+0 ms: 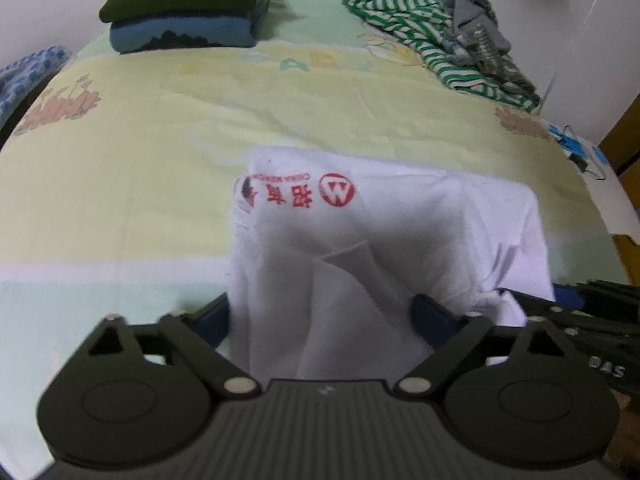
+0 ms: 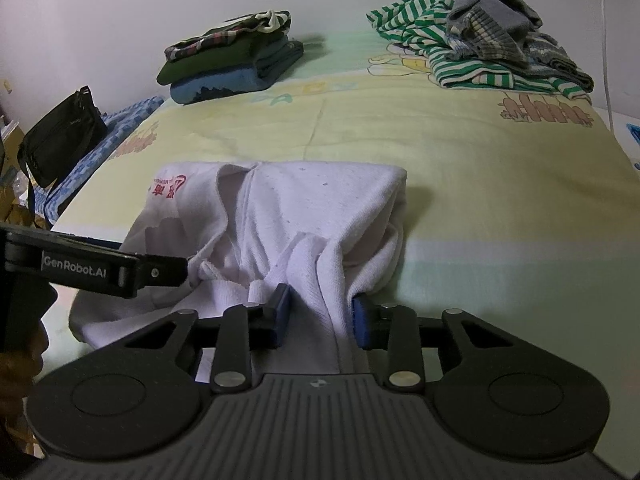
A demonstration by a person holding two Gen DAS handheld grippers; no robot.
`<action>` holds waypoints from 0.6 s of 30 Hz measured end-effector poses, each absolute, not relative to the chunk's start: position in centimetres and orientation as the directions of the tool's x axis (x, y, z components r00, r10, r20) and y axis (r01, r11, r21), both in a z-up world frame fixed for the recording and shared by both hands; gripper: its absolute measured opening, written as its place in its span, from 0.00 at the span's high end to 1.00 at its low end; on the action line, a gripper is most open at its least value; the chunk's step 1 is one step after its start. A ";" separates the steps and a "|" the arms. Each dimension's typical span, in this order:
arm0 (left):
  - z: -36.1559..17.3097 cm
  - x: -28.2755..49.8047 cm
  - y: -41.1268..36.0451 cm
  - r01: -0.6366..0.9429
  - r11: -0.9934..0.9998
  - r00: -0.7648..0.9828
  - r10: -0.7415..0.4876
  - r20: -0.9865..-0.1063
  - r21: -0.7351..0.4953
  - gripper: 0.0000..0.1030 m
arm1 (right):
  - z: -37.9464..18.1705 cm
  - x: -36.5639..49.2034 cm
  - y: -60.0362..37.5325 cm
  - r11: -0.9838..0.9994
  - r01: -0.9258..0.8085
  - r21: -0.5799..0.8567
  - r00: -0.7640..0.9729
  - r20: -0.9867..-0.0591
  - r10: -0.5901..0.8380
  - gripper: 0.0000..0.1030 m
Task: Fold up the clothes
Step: 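Lift the folded white shirt with both tools off the bed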
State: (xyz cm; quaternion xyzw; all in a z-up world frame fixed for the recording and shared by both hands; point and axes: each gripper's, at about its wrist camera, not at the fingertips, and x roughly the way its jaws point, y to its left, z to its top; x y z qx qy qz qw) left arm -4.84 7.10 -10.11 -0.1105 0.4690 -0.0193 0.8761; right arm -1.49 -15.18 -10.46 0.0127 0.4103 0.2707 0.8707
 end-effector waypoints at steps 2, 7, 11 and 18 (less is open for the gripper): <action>-10.0 -5.1 7.2 -0.062 0.971 0.566 -0.157 -0.810 -0.231 0.29 | -10.3 -1.5 -15.0 0.853 -0.462 0.241 0.517 -0.708 0.481 0.75; -9.9 -5.3 7.8 -0.070 0.959 0.579 -0.186 -0.794 -0.276 0.41 | -10.1 -1.6 -14.6 0.853 -0.466 0.234 0.519 -0.709 0.478 0.79; -10.0 -5.4 8.3 -0.065 0.951 0.580 -0.211 -0.787 -0.303 0.41 | -10.2 -1.4 -14.8 0.852 -0.457 0.254 0.507 -0.713 0.485 0.79; -10.1 -5.3 8.6 -0.038 0.942 0.585 -0.248 -0.772 -0.332 0.29 | -10.5 -1.0 -15.4 0.852 -0.419 0.314 0.491 -0.711 0.504 0.73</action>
